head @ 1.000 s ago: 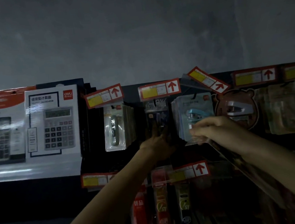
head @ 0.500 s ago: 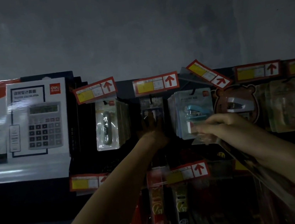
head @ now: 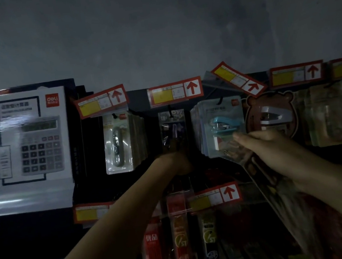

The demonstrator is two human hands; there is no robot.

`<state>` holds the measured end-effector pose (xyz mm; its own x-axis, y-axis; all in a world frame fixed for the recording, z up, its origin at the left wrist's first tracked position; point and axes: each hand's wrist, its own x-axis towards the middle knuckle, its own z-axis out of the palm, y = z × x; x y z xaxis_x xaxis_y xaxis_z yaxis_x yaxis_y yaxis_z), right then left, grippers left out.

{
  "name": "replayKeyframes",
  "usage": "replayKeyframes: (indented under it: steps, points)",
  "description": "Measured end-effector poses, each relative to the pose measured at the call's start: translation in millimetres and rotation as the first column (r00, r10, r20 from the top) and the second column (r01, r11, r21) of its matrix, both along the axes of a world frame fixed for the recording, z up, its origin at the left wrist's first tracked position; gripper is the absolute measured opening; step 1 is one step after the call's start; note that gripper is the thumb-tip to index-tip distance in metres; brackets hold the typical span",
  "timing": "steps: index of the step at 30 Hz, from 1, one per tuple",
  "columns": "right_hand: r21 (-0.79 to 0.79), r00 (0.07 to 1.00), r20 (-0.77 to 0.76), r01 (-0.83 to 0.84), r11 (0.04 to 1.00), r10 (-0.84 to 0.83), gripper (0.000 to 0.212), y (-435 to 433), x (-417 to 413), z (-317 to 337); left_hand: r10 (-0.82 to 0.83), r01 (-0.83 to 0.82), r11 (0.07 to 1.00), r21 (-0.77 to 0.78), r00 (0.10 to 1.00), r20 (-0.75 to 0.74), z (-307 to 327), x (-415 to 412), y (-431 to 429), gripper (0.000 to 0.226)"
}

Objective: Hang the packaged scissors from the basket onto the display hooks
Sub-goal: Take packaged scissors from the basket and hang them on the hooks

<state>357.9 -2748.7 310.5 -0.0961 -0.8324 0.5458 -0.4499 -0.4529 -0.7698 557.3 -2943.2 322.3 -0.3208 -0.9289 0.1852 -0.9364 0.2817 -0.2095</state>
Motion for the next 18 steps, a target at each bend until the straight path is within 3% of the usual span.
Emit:
replayKeyframes:
  steps: [4, 12, 18]
  points:
    - [0.057, 0.998, 0.051, 0.024, 0.998, -0.027, 0.036, -8, 1, -1, -0.083, 0.085, 0.992, 0.088, 0.996, -0.016, -5, -4, 20, 0.054]
    - [0.042, 0.996, 0.036, 0.082, 0.996, -0.083, 0.032, -9, 3, 2, -0.035, 0.047, 0.995, 0.084, 0.989, -0.147, -12, 4, 8, 0.056]
    - [-0.034, 0.995, 0.063, 0.085, 0.996, -0.082, 0.027, -4, 4, -7, -0.078, 0.082, 0.995, 0.047, 0.994, -0.083, -7, 11, 19, 0.057]
